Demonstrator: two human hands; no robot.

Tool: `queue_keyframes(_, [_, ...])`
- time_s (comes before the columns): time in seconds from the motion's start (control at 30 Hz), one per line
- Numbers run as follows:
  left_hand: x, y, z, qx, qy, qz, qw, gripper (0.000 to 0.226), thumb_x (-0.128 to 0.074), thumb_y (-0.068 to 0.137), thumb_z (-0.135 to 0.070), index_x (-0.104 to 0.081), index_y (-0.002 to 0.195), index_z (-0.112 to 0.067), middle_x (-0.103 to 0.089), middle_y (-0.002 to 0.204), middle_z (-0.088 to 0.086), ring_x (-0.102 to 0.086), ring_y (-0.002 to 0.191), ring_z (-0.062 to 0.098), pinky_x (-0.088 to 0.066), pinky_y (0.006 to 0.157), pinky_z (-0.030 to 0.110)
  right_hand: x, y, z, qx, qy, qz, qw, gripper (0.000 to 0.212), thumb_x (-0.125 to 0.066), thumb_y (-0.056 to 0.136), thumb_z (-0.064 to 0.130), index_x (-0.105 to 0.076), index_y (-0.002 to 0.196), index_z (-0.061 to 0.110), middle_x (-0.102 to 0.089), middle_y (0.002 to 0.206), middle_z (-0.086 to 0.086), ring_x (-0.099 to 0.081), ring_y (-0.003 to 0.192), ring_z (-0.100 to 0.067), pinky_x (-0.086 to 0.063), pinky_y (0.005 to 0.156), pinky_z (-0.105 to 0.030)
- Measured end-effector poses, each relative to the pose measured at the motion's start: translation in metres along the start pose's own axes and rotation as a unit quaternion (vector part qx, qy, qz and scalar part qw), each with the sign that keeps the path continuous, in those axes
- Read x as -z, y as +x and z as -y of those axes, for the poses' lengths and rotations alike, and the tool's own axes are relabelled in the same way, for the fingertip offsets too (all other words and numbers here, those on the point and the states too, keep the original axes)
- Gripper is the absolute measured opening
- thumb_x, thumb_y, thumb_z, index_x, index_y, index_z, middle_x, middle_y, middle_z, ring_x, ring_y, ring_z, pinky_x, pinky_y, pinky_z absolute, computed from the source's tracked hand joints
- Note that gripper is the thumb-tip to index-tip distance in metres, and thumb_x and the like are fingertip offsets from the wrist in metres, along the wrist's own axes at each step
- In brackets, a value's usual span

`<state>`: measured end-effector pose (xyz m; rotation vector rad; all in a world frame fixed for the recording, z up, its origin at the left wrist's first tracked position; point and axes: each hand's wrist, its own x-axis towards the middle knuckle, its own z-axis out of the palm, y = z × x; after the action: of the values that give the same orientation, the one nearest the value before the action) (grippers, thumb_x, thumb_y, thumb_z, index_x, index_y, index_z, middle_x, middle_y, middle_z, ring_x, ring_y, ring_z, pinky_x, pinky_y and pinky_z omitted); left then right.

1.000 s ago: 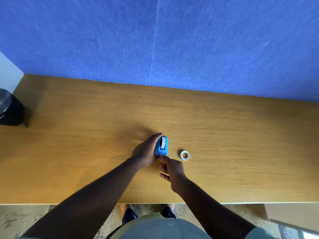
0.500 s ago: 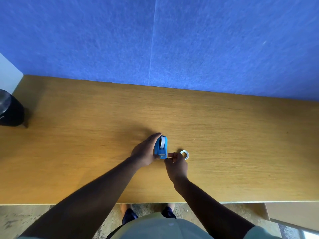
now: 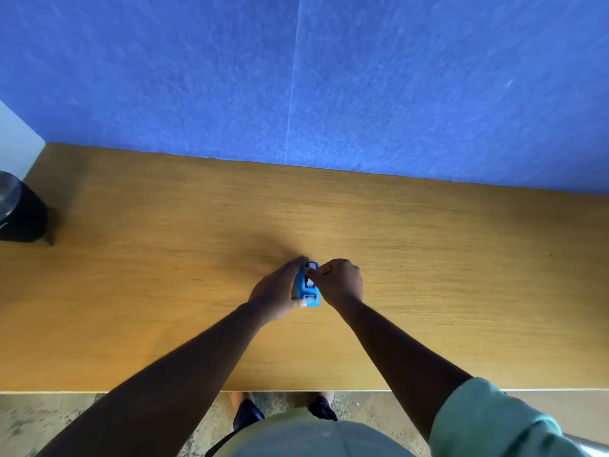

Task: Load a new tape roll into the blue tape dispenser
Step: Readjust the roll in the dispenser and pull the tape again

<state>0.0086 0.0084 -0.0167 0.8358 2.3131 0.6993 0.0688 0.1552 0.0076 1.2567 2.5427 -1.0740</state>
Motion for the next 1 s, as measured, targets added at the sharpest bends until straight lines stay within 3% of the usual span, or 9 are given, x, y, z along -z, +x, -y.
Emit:
queue_keyframes(0.23, [-0.001,0.001,0.002,0.002,0.014,-0.003,1.000,0.101,-0.087,0.077,-0.025,-0.023,0.153,-0.038,-0.046,0.154,-0.011,-0.053,0.135,0.017,-0.054,0.103,0.041,0.000,0.009,0.007,-0.019,-0.007,0.001,1.000,0.038,-0.084,0.074,0.046,-0.069,0.061,0.013,-0.058,0.052,0.004,-0.048,0.047,-0.010,-0.031,0.041,-0.022])
queue_keyframes(0.47, [0.000,-0.001,0.001,-0.007,0.010,-0.026,1.000,0.097,-0.089,0.075,-0.024,-0.025,0.145,-0.045,-0.053,0.147,-0.013,-0.058,0.130,0.015,-0.054,0.097,0.035,-0.001,0.016,0.011,-0.011,-0.011,-0.002,1.000,0.037,-0.084,0.071,0.045,-0.072,0.062,0.011,-0.071,0.061,-0.003,-0.056,0.053,-0.013,-0.044,0.046,-0.028])
queue_keyframes(0.67, [0.000,-0.001,0.003,-0.012,0.006,-0.013,1.000,0.102,-0.090,0.073,-0.021,-0.023,0.148,-0.041,-0.049,0.151,-0.011,-0.055,0.133,0.015,-0.052,0.100,0.033,0.005,0.014,0.013,0.002,-0.007,-0.005,1.000,0.036,-0.083,0.071,0.045,-0.072,0.062,0.012,-0.069,0.059,-0.002,-0.055,0.053,-0.013,-0.044,0.047,-0.028])
queue_keyframes(0.77, [-0.001,0.001,0.004,-0.002,-0.004,0.002,1.000,0.106,-0.090,0.073,-0.018,-0.022,0.152,-0.038,-0.047,0.153,-0.009,-0.053,0.135,0.017,-0.052,0.103,0.035,0.009,0.015,0.012,0.008,0.012,-0.002,1.000,0.037,-0.082,0.072,0.040,-0.073,0.067,0.005,-0.071,0.064,-0.010,-0.051,0.056,-0.015,-0.042,0.050,-0.030])
queue_keyframes(0.87, [0.000,0.003,0.004,0.014,-0.013,0.007,1.000,0.102,-0.085,0.080,-0.014,-0.020,0.155,-0.036,-0.044,0.156,-0.007,-0.050,0.139,0.018,-0.052,0.103,0.035,0.012,0.013,0.014,0.005,0.036,0.000,0.999,0.036,-0.083,0.073,0.037,-0.075,0.073,0.002,-0.076,0.076,-0.015,-0.055,0.060,-0.016,-0.045,0.053,-0.033])
queue_keyframes(1.0, [0.007,0.006,0.004,0.032,-0.087,-0.049,0.994,0.078,-0.069,0.092,-0.005,-0.031,0.155,-0.033,-0.044,0.157,-0.007,-0.046,0.142,0.016,-0.049,0.109,0.035,0.020,0.009,0.013,-0.040,0.134,0.028,0.990,0.023,-0.086,0.074,0.034,-0.077,0.068,0.014,-0.077,0.064,-0.003,-0.075,0.066,-0.024,-0.063,0.060,-0.040])
